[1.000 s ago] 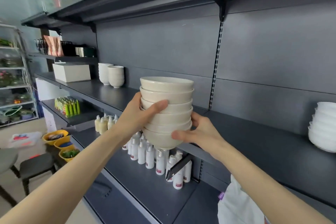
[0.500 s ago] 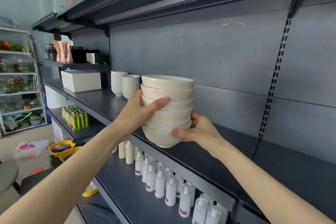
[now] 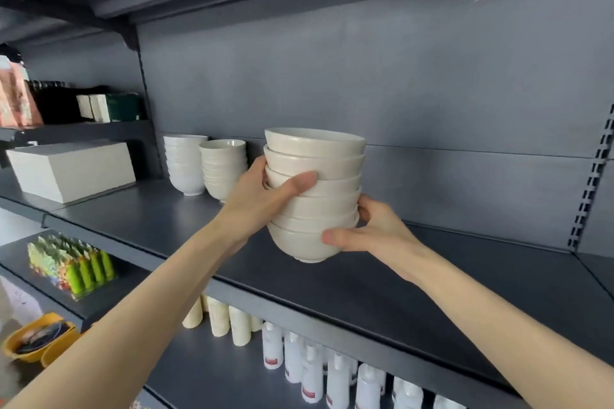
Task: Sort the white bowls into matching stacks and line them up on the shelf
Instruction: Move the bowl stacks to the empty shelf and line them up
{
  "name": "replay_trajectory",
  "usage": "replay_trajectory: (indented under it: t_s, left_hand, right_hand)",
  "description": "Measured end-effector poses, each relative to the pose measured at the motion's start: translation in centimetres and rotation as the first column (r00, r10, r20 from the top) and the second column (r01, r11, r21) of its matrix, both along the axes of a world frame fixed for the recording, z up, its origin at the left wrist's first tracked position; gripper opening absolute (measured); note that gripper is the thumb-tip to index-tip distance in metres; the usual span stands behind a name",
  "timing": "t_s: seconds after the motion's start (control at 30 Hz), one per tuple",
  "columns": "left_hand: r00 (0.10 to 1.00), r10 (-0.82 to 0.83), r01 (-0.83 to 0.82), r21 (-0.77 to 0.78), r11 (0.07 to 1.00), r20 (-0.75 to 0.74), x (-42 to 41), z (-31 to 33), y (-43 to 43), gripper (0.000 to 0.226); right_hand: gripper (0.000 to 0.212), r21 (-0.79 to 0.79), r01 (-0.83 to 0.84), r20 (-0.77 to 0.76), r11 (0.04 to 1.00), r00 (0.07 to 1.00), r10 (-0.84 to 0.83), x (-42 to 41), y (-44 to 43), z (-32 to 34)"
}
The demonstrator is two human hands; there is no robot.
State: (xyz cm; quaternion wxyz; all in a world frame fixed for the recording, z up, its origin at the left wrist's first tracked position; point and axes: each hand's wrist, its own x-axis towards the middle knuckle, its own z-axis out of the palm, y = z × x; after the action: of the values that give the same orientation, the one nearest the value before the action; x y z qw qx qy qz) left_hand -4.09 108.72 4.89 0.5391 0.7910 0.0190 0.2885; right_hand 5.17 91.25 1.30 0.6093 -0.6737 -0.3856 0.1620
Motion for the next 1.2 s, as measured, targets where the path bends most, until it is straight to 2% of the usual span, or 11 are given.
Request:
replay_trajectory:
  t_s: [0.07, 0.2, 0.3, 0.6, 0.7, 0.8, 1.0, 1.2]
  left_hand:
    - [0.999, -0.037, 0.037, -0.008, 0.999, -0.025, 1.6, -0.3, 2.5, 0.089]
    - [0.994, -0.102, 0.099, -0.061, 0.993, -0.045, 4.6, -1.5, 5.9, 0.085]
    - [0.988, -0.138, 0.132, -0.091, 0.987, -0.063, 7.0, -2.5, 8.6, 0.08]
    - [0.973, -0.215, 0.203, -0.133, 0.97, -0.082, 13.7, -4.3, 17.7, 0.073]
    - [0.97, -0.224, 0.211, -0.139, 0.968, -0.09, 15.5, -4.9, 21.1, 0.084]
    - [0.964, -0.252, 0.242, -0.117, 0.963, -0.083, 16.8, -5.3, 23.8, 0.092]
    - [0.915, -0.395, 0.386, -0.112, 0.916, -0.075, 18.3, -5.8, 28.2, 0.08]
    - [0.848, -0.522, 0.512, -0.116, 0.851, -0.087, 19.3, -6.7, 30.9, 0.081]
  right_hand:
    - [0.065, -0.014, 0.045, -0.003, 0.999, 0.999, -0.045, 0.8, 2.0, -0.1]
    - [0.067, -0.046, 0.113, -0.008, 0.993, 0.993, -0.114, 2.7, 5.2, -1.0]
    - [0.061, -0.074, 0.132, -0.01, 0.988, 0.991, -0.133, 4.6, 7.7, -1.7]
    - [0.066, -0.118, 0.176, -0.016, 0.977, 0.984, -0.179, 10.3, 16.4, -3.0]
    - [0.072, -0.138, 0.191, -0.032, 0.972, 0.98, -0.197, 11.4, 19.4, -3.1]
    - [0.066, -0.148, 0.228, -0.022, 0.962, 0.972, -0.234, 12.1, 22.0, -3.5]
    - [0.064, -0.153, 0.339, -0.036, 0.928, 0.937, -0.348, 11.7, 25.9, -4.4]
    - [0.074, -0.138, 0.46, -0.033, 0.877, 0.883, -0.469, 10.2, 28.5, -5.5]
